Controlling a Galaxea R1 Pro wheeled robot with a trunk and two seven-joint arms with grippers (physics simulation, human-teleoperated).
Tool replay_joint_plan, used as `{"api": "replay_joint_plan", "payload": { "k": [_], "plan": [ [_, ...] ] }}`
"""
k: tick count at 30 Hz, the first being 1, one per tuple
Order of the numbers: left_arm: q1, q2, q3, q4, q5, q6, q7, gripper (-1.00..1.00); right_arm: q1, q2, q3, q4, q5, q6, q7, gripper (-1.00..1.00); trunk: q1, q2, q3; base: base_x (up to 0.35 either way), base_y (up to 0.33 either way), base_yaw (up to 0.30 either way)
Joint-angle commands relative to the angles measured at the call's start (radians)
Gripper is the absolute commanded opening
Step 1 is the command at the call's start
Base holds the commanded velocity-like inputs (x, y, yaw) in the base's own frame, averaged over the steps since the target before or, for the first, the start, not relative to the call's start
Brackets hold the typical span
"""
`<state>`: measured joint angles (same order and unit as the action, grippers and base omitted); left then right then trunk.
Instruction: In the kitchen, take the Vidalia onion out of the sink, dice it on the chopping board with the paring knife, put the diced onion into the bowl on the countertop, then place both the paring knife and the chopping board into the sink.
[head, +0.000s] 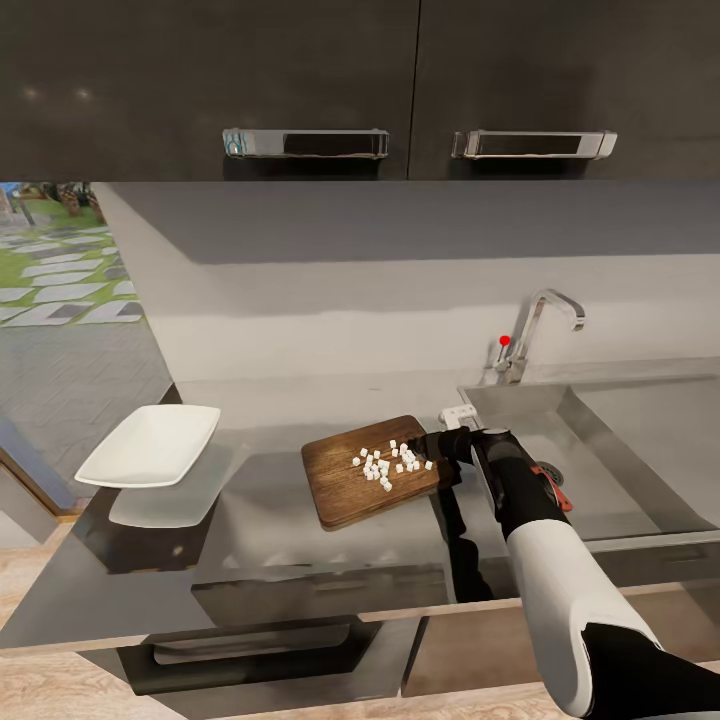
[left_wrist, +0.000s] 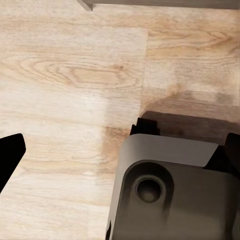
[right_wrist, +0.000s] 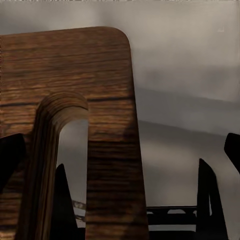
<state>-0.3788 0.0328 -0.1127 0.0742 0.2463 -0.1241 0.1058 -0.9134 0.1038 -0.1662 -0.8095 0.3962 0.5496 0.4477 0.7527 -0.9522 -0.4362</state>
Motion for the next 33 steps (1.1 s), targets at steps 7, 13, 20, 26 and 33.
{"api": "replay_joint_plan", "payload": {
  "k": [7, 13, 20, 26, 33],
  "plan": [
    [-0.002, 0.000, -0.008, 0.004, 0.008, -0.007, 0.000, 1.00, -0.001, 0.004, 0.011, -0.002, 0.012, 0.004, 0.008, 1.00, 0.000, -0.001, -0.001, 0.000, 0.000, 0.000],
    [-0.002, 0.000, -0.008, 0.004, 0.008, -0.007, 0.000, 1.00, -0.001, 0.005, 0.024, -0.002, 0.012, 0.005, 0.007, 1.00, 0.000, -0.001, -0.001, 0.000, 0.000, 0.000],
    [-0.002, 0.001, -0.008, 0.004, 0.008, -0.007, 0.000, 1.00, -0.001, 0.006, 0.035, -0.002, 0.012, 0.006, 0.005, 1.00, 0.000, -0.001, -0.001, 0.000, 0.000, 0.000],
    [-0.002, 0.001, -0.008, 0.004, 0.008, -0.007, 0.000, 1.00, -0.001, 0.007, 0.037, -0.001, 0.012, 0.006, 0.005, 1.00, 0.000, -0.001, -0.001, 0.000, 0.000, 0.000],
    [-0.002, 0.001, -0.008, 0.004, 0.008, -0.007, 0.000, 1.00, -0.001, 0.005, 0.037, -0.001, 0.012, 0.007, 0.005, 1.00, 0.000, -0.001, -0.001, 0.000, 0.000, 0.000]
  ]
}}
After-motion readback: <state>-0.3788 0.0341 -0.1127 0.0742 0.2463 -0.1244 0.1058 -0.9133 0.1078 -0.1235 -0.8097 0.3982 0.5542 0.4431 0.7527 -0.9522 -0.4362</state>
